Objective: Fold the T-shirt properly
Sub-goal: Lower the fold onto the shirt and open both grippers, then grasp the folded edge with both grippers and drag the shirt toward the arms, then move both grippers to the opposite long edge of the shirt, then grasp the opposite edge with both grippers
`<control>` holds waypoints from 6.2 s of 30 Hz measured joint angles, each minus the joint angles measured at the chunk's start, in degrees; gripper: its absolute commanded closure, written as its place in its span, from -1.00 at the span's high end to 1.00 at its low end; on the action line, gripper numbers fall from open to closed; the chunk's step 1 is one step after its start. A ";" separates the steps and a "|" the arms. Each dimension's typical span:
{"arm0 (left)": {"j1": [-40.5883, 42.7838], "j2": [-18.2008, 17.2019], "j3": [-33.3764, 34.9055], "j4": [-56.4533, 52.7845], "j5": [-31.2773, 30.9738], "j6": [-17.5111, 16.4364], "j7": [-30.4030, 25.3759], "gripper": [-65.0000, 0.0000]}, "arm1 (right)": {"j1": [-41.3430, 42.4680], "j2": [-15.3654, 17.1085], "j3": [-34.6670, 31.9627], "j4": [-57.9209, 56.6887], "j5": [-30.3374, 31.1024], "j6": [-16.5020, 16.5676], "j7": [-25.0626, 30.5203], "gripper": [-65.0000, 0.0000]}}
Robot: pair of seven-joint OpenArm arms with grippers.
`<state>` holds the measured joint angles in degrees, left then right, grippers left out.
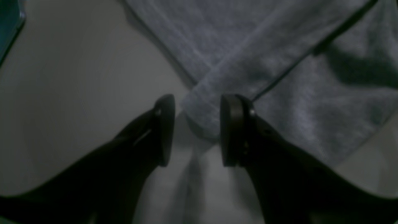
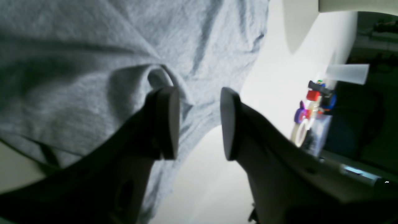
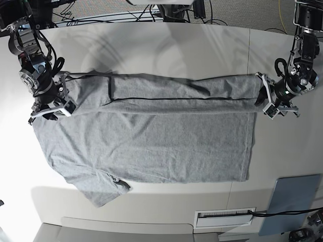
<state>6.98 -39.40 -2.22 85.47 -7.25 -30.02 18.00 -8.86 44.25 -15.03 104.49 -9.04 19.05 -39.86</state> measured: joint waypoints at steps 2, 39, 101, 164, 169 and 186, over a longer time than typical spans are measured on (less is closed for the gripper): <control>-0.02 -0.15 0.00 0.00 -0.07 -0.02 -0.02 -0.23 | 0.57 0.00 0.00 0.00 0.83 -0.02 -1.53 -0.32; 7.08 18.84 -19.63 -0.04 -21.31 0.72 7.82 -1.00 | -8.07 -16.37 21.49 -3.58 10.69 -8.33 -4.46 -1.00; 33.16 10.32 -18.49 11.06 -21.51 -0.09 9.20 -1.00 | -26.08 -18.71 34.75 -3.26 16.20 1.29 -6.32 -1.00; -15.47 8.79 -1.25 -12.63 -21.79 16.59 14.51 0.03 | 19.39 -14.25 20.87 -23.04 27.06 0.74 -9.49 0.00; -25.86 12.55 -1.18 -27.19 -21.84 16.20 14.69 0.03 | 23.21 -14.19 20.20 -25.11 26.93 0.68 -12.92 0.00; -33.62 15.26 -1.22 -40.19 -17.97 9.18 16.48 0.03 | 23.45 -14.25 20.11 -25.11 26.93 0.68 -12.70 0.00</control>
<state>-26.63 -24.14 -3.44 45.28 -25.21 -20.84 34.48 14.59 30.00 5.08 79.37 17.89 19.73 -52.56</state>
